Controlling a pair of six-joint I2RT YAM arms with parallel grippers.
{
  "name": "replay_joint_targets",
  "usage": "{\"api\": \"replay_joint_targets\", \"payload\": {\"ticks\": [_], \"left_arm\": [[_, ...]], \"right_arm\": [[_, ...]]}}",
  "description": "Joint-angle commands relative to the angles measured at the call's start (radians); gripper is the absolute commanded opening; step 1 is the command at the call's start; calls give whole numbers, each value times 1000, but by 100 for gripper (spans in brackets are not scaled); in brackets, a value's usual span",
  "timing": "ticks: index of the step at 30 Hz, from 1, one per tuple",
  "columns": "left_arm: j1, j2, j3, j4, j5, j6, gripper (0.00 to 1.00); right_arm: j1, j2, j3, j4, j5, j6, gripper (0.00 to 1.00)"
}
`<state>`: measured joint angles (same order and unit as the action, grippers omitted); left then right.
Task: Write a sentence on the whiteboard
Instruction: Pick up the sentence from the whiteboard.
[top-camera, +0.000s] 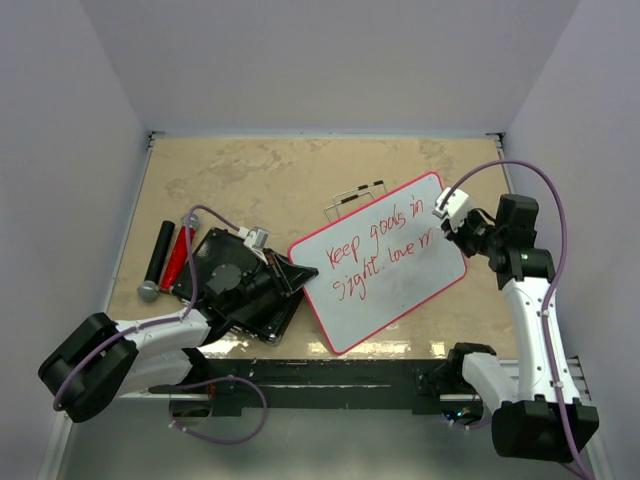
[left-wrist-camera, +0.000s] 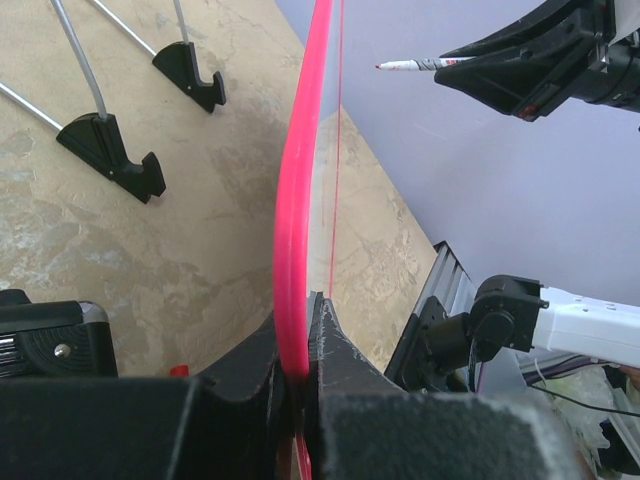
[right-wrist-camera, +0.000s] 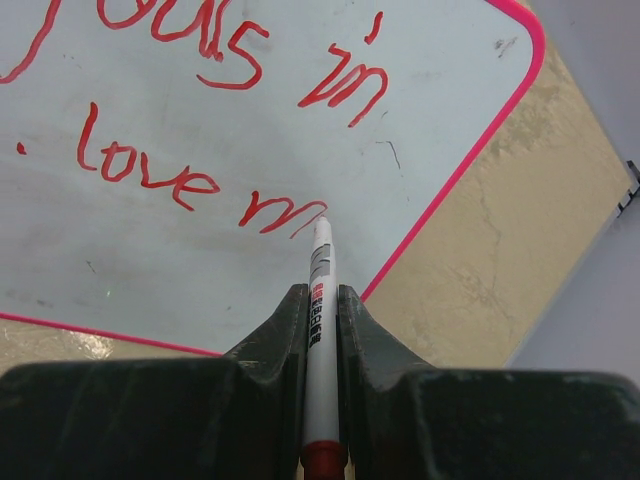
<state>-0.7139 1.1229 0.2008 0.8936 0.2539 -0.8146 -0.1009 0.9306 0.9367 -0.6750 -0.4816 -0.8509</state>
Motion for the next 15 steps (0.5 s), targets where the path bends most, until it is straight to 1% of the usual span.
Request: {"api": "replay_joint_targets", "payload": {"ticks": [1,11,15], "left_arm": [[-9,9,-28,-157,51,130,0],[-10,6,-29,-162,51,132,0],[-10,6,-29,-160,53,135,0]], "right_arm": [[-11,-15,-7,8,-23,26,0],[-56,-1,-30,22,-52,7,0],[-109,13,-24,26,-103,-4,0]]}}
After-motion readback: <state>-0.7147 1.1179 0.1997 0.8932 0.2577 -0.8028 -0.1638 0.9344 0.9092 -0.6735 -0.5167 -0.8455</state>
